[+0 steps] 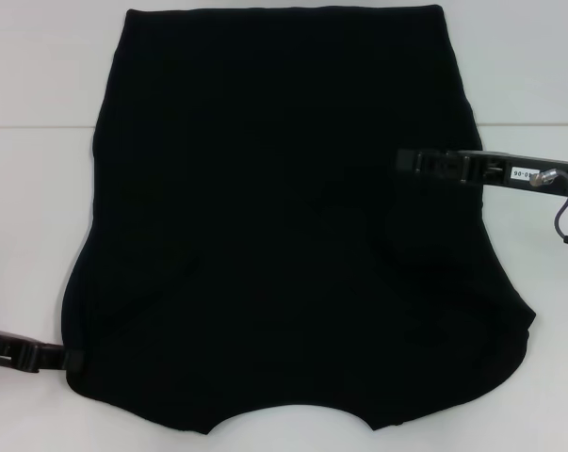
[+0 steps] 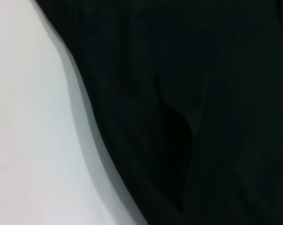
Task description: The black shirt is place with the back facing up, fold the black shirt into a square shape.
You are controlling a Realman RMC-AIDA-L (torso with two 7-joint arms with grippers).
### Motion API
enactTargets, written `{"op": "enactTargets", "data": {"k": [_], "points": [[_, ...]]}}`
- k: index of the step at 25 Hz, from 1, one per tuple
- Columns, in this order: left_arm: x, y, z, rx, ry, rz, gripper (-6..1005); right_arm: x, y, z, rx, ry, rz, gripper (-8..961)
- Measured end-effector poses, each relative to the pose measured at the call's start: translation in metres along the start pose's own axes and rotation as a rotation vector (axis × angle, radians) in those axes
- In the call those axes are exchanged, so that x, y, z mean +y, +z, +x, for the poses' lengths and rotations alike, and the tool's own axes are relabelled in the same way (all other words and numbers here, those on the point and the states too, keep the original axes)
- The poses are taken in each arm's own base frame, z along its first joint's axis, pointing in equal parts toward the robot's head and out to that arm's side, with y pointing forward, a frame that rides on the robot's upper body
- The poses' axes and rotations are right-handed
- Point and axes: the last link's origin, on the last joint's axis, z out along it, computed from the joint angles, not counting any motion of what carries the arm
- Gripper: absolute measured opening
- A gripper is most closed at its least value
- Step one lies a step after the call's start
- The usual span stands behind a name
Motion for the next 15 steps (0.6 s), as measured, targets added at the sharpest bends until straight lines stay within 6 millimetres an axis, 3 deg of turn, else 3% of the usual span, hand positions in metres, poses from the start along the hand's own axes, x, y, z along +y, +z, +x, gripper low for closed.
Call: {"op": "enactTargets", "data": {"k": [15], "points": [[0.0012,-0.0043,0.0069,-0.01,-0.003,-0.005,591,-0.0008,-0.002,-0.0008,-0.008,0.003,-0.001,562]]}}
